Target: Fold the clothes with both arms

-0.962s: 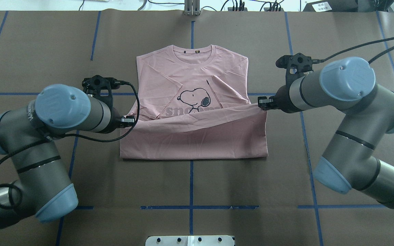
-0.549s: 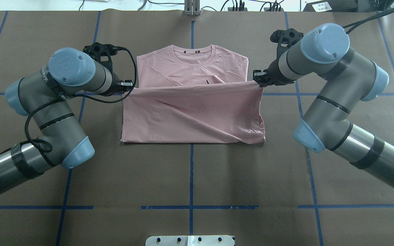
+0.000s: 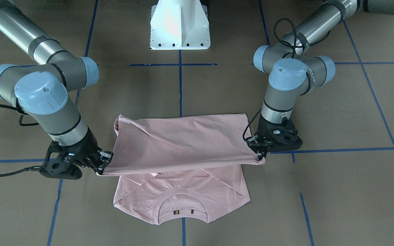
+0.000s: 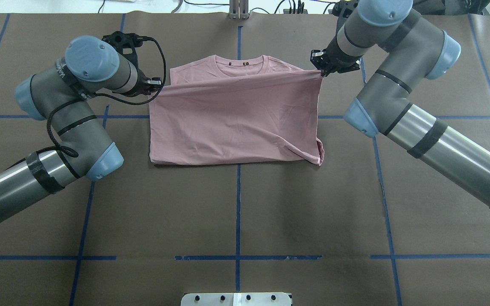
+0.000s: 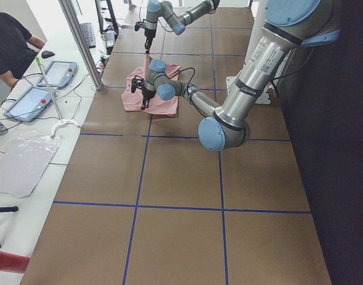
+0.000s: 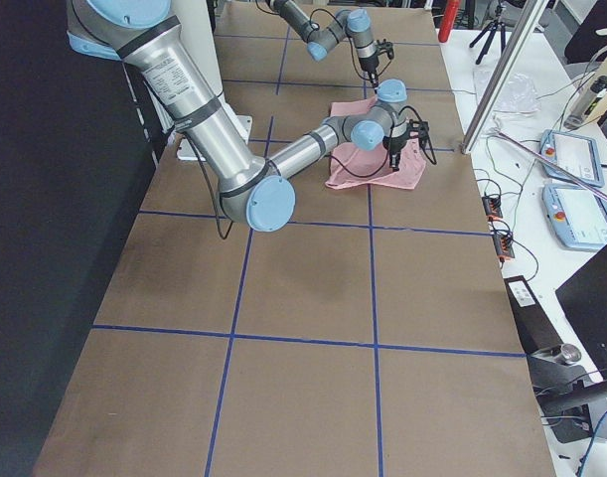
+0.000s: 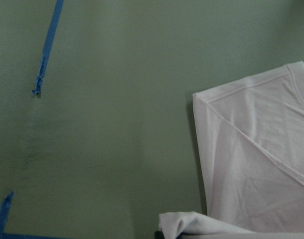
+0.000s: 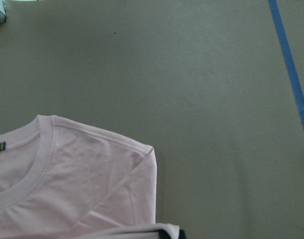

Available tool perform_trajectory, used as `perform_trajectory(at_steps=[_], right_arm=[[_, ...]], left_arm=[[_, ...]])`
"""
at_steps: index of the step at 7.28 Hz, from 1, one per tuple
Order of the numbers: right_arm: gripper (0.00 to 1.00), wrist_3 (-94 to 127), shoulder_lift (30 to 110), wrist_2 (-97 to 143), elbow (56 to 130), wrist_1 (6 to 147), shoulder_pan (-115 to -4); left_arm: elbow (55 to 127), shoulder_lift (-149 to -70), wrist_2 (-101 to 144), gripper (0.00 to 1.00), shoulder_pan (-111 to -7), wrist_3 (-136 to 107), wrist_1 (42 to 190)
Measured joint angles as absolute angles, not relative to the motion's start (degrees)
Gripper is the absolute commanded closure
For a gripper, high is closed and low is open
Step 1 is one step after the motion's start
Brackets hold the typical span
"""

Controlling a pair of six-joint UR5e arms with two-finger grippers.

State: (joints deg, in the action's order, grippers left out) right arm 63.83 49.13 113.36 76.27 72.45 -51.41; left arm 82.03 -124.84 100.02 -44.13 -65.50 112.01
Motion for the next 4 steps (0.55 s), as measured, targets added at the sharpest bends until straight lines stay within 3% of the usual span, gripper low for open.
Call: perform_trajectory(at_steps=[2,4], right_arm=[[1.0,63.9,45.5,113.2,66.4,64.1,-52.7],[1.0,64.2,44.1,113.1,62.7,60.3,-53.1]], left_arm=[[78.6,-126.8,100.0,1.0,-44.2,-65.6,113.3],[76.1,-128.2,100.0,1.0,-44.2,-66.1,113.9]])
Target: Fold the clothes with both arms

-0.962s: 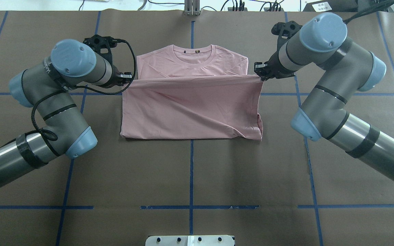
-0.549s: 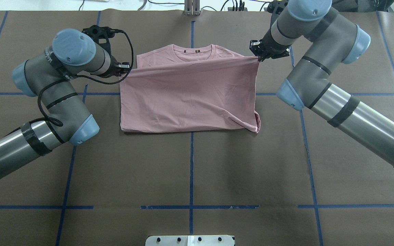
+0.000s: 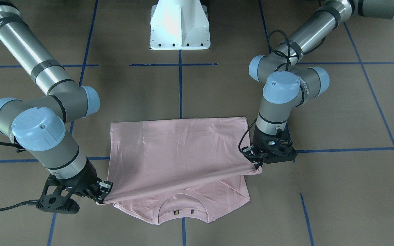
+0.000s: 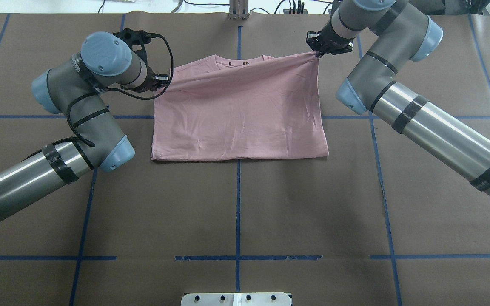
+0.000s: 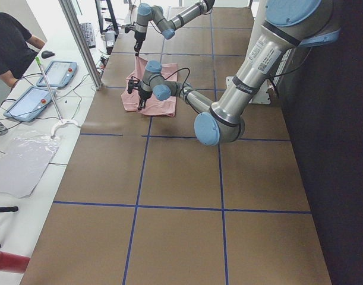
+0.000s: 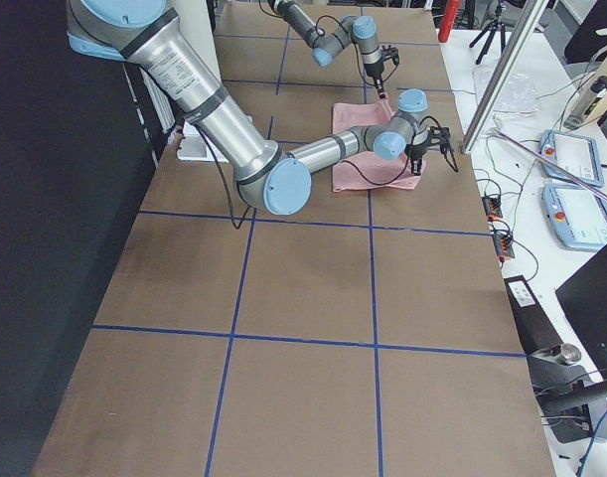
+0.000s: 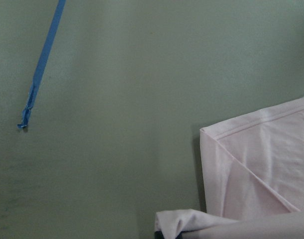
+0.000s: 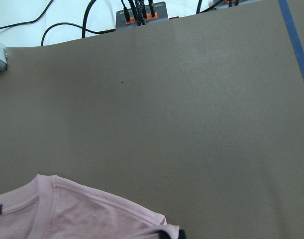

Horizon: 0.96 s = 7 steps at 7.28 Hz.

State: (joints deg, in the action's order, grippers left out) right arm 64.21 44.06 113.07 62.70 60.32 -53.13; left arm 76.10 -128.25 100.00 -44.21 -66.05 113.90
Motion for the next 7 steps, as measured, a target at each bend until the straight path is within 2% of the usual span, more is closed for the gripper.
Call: perform_trajectory(at_steps=[2,3,4,5,7], right_arm=[[1.0,64.2,43.6,113.1,62.2,59.8,-53.1],[1.0,64.2,43.6,113.1,62.3,59.7,-53.1],[0.59,64.2,43.6,113.2,62.4,59.6,-52.9],[0.01,64.3,43.7,113.3,62.4,59.6,-52.8],[0.0,64.1,43.9,113.4,62.5,59.5,-52.6]], left_arm=[[75.2,-128.6,99.9,1.0,-44.2,-66.1,114.0],[75.0,-128.6,99.9,0.92,-44.2,-66.0,114.0],[74.9,-128.6,99.9,0.01,-44.2,-66.0,114.0],[74.9,-128.6,99.9,0.0,-44.2,-66.1,114.0],[74.9,-128.8,99.9,0.0,-44.2,-68.5,115.1]])
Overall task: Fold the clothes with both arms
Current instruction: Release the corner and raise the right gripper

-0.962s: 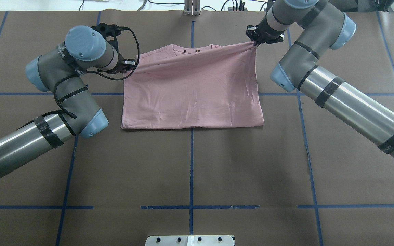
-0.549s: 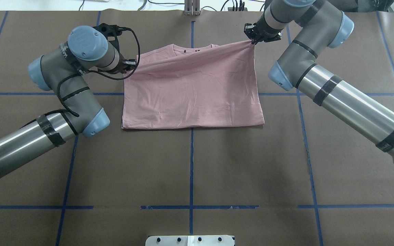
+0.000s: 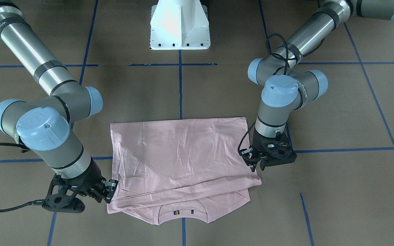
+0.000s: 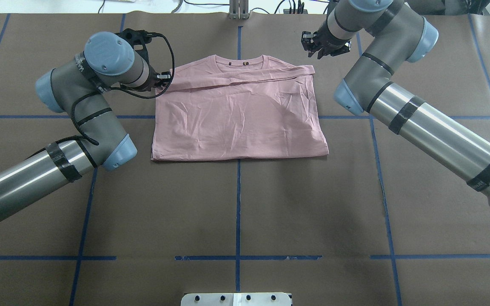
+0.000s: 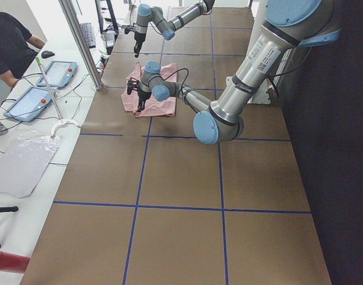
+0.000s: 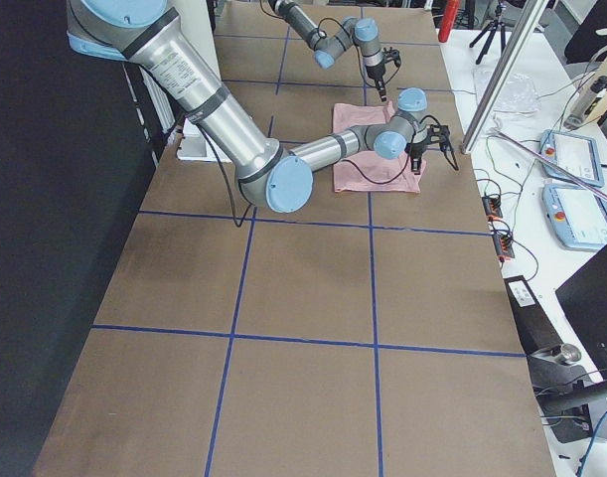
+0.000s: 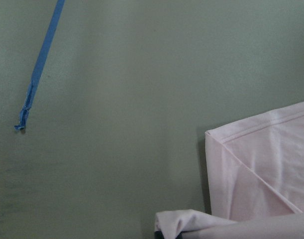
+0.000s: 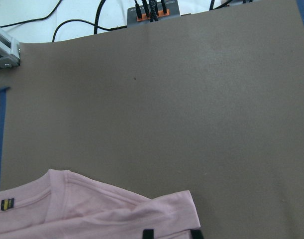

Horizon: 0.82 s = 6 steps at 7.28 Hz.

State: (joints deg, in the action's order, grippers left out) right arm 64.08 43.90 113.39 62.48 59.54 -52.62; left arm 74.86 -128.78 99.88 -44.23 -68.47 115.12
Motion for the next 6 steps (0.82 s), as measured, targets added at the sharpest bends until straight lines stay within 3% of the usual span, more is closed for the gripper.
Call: perform_trajectory(at_steps=[3,6], right_arm=[[0.0,64.4,44.9,116.4,64.8,59.8,-52.9],[0.0,72.1,57.4,121.3,83.7,67.0,-49.6]], left_arm=[[75.1,-129.0,100.1,0.0,-45.3,-69.8,115.7],[78.0,-129.2,104.6,0.0,-45.9,-70.1,115.1]])
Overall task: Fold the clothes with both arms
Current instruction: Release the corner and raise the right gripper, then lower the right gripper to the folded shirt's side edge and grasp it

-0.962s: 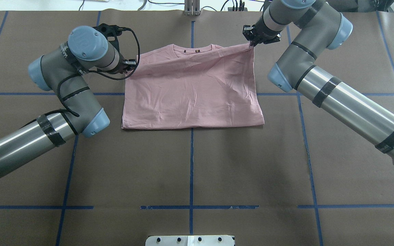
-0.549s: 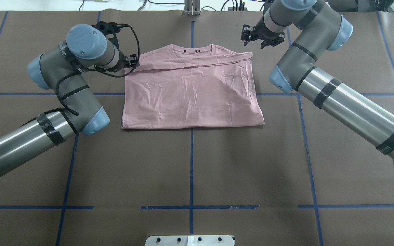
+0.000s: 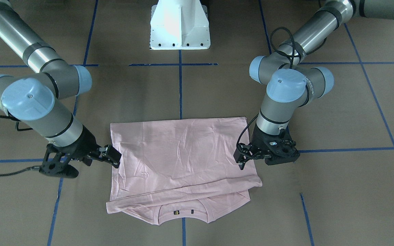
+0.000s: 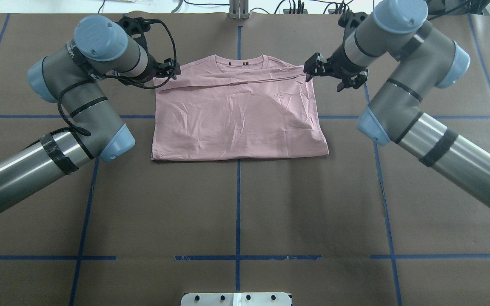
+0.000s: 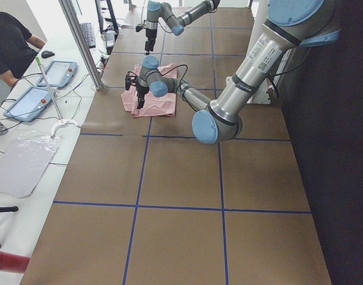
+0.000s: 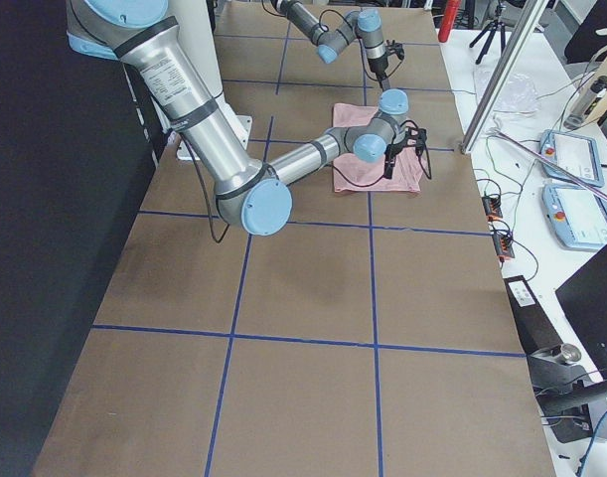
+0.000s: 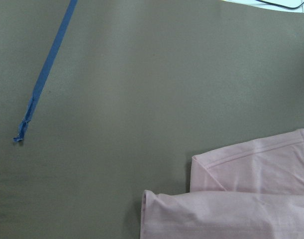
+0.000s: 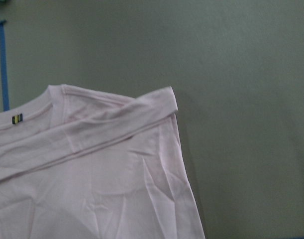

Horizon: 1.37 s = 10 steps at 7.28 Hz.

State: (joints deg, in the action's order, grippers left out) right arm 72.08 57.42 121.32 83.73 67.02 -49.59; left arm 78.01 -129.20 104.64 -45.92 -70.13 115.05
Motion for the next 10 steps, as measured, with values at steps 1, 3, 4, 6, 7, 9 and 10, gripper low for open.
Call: perform_trajectory(at_steps=[1,3,4,6,7,9,10], right_arm=[[0.0,75.4,61.7,119.8,89.6,68.9,-46.4],[0.0,79.3,66.6,114.6,95.7,70.1,-39.8],[0.0,79.6,67.3,113.0,96.2,70.4,-37.7],[0.0,79.0,67.3,111.2,94.9,71.2,-36.1],[0.02,78.1,67.1,110.6,93.9,71.4,-36.1],[0.49,76.6,66.8,110.3,93.0,71.6,-36.6],[0.81,76.4,66.5,110.2,92.9,71.6,-36.7]], left_arm=[[79.0,-129.1,105.1,0.0,-45.9,-70.3,114.9],[80.0,-128.8,105.3,0.0,-46.0,-70.6,114.8],[80.3,-128.7,105.3,0.0,-46.0,-70.9,114.8],[80.6,-128.7,105.3,0.0,-45.9,-71.6,114.8],[80.6,-128.6,105.3,0.0,-45.9,-71.7,114.8],[80.7,-128.2,105.3,0.0,-45.8,-71.7,114.8],[80.9,-127.7,105.2,0.0,-45.8,-71.7,115.0]])
